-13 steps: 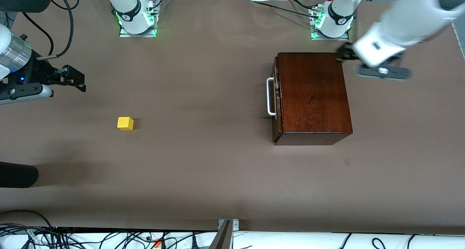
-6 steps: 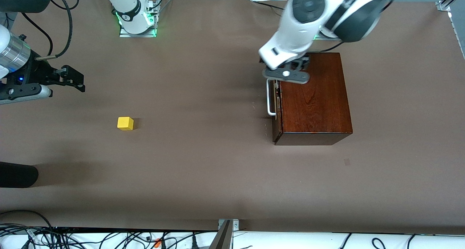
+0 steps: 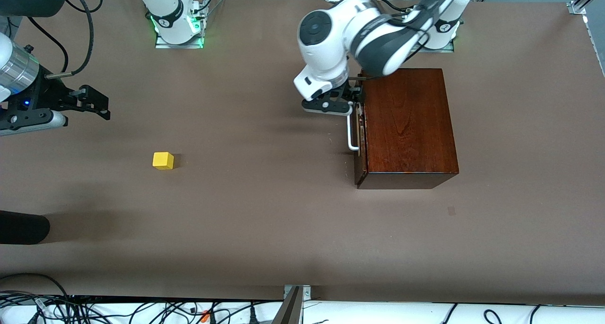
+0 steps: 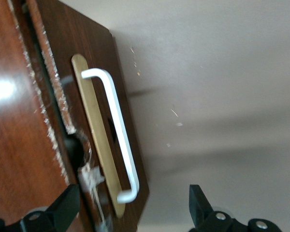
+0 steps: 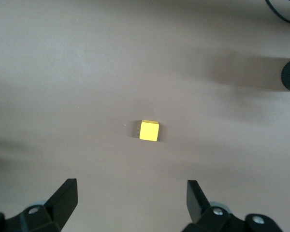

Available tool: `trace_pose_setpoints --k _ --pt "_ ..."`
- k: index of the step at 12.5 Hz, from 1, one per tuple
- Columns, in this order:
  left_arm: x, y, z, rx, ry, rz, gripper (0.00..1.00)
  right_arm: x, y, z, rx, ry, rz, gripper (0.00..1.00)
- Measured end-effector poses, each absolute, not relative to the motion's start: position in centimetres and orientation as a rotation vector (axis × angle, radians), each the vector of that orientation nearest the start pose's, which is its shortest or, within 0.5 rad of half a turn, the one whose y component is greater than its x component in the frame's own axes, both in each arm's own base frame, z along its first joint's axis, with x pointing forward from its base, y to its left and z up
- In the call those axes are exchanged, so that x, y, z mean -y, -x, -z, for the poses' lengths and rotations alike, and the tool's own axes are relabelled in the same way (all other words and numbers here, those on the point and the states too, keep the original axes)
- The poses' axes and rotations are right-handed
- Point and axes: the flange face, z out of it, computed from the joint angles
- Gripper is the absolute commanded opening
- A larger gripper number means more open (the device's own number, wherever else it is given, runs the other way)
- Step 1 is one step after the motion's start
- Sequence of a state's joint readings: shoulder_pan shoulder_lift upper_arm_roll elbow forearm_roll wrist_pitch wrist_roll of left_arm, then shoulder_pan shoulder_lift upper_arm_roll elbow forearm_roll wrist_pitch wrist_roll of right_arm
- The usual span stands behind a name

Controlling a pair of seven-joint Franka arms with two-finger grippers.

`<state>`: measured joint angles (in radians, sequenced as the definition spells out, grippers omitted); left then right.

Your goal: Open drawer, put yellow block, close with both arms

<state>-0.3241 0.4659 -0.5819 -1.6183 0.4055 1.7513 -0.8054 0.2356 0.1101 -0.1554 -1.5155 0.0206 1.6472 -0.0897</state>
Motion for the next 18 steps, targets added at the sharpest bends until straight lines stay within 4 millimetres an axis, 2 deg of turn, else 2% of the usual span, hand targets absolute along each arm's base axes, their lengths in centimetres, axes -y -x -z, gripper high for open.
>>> trace_pose_setpoints --k 2,4,12,18 --pt "45.8 -45.8 -35.0 -0.293 2.827 -0.043 1.0 -5.5 -59.2 -59.5 0.266 3.127 0.036 1.0" --pt "45.8 -46.2 -33.9 -0.284 2.829 -0.047 1.0 -5.5 -59.2 -59.5 0.266 3.127 0.036 1.0" --pt "45.7 -46.6 -31.2 -0.243 2.818 -0.053 1.0 -5.5 -59.2 -59.5 0.266 3.127 0.036 1.0" --pt "45.2 -46.1 -29.9 -0.249 2.796 -0.083 1.0 -5.5 -59.2 -59.5 0.266 3.127 0.036 1.0"
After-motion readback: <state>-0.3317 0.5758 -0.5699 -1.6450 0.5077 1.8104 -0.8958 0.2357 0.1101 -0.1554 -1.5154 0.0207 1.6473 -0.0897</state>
